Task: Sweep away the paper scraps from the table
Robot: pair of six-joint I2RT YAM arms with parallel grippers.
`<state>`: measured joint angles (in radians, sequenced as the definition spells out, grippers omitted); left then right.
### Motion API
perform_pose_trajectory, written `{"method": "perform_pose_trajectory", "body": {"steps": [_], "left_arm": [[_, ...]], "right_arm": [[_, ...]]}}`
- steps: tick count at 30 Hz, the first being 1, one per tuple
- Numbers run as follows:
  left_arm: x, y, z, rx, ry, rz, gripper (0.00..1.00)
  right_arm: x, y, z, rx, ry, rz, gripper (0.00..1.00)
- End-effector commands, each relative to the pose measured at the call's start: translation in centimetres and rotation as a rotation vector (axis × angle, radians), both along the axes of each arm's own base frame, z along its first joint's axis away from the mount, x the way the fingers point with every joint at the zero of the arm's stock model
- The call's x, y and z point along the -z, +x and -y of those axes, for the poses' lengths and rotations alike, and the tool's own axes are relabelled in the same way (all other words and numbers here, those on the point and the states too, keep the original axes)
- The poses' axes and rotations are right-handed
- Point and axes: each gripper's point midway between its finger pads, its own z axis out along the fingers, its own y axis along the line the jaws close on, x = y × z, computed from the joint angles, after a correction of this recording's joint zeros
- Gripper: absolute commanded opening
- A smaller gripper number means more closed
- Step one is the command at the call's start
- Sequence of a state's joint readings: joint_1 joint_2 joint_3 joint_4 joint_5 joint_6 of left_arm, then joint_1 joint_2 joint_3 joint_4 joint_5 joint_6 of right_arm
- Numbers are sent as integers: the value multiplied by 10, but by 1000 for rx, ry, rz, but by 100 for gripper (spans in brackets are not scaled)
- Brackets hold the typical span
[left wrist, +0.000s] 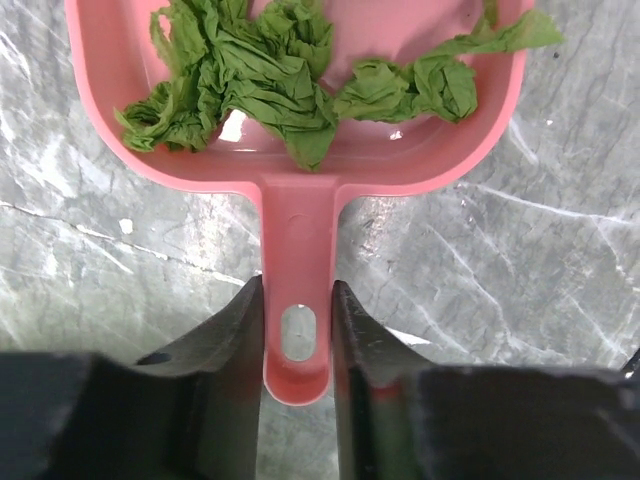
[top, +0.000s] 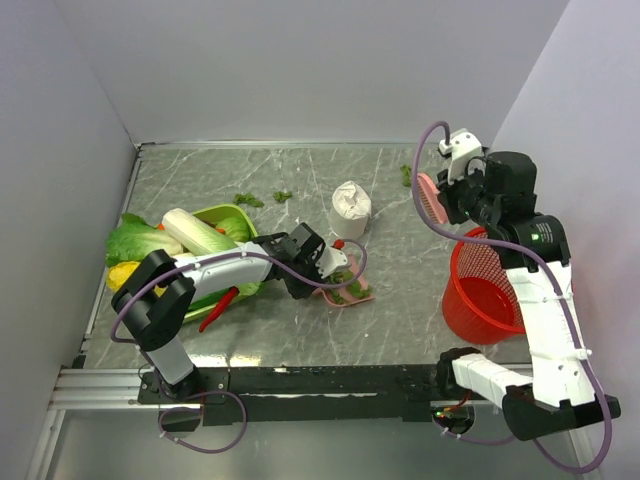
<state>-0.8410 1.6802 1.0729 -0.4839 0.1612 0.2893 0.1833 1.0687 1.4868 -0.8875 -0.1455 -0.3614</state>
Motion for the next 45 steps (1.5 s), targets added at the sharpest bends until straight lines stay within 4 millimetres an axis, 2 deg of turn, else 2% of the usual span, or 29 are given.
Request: {"method": "perform_pose_trajectory", "body": {"steps": [1, 3, 6, 12, 15, 16, 20, 24, 25, 27, 28, 29, 32, 33, 34, 38, 45], "left_arm": [[-15, -1, 18, -9, -90, -19, 24], [-18, -4, 19, 11, -69, -52, 16], [-26, -1, 21, 21, -63, -55, 8], [-49, -6, 25, 90, -91, -49, 1], [-69, -3, 31, 98, -120, -29, 1], [-83, -3, 35, 107, -147, -16, 1], [-113, -3, 47, 138, -196, 18, 1], [-143, 3, 61, 158, -239, 54, 1], [-155, 7, 67, 163, -264, 76, 1], [-167, 11, 74, 173, -280, 100, 1], [-180, 18, 82, 174, -301, 127, 1], [-184, 20, 84, 174, -300, 129, 1], [-205, 33, 100, 171, -319, 156, 1], [-222, 36, 106, 172, -338, 176, 1], [-217, 41, 113, 170, -325, 171, 1], [-232, 51, 135, 186, -331, 199, 1], [-246, 53, 173, 259, -366, 289, 1]], "right_arm": [[-29, -11, 11, 12, 1, 121, 0], [-30, -12, 16, 49, 14, 148, 0], [-49, -16, 16, 60, 75, 192, 0], [-82, -15, 27, 163, 163, 289, 0], [-91, -14, 36, 214, 194, 306, 0], [-95, -14, 40, 238, 217, 309, 0], [-122, -18, 44, 269, 280, 360, 0], [-136, -15, 54, 322, 312, 394, 0], [-138, -13, 58, 341, 318, 397, 0], [-146, -12, 64, 365, 334, 414, 0], [-149, -12, 65, 373, 339, 422, 0], [-153, -13, 68, 381, 343, 432, 0], [-155, -13, 62, 356, 365, 428, 0], [-157, -15, 61, 350, 373, 434, 0], [-155, -15, 60, 347, 373, 431, 0], [-161, -15, 60, 345, 416, 454, 0], [-173, -20, 85, 432, 447, 495, 0]]}}
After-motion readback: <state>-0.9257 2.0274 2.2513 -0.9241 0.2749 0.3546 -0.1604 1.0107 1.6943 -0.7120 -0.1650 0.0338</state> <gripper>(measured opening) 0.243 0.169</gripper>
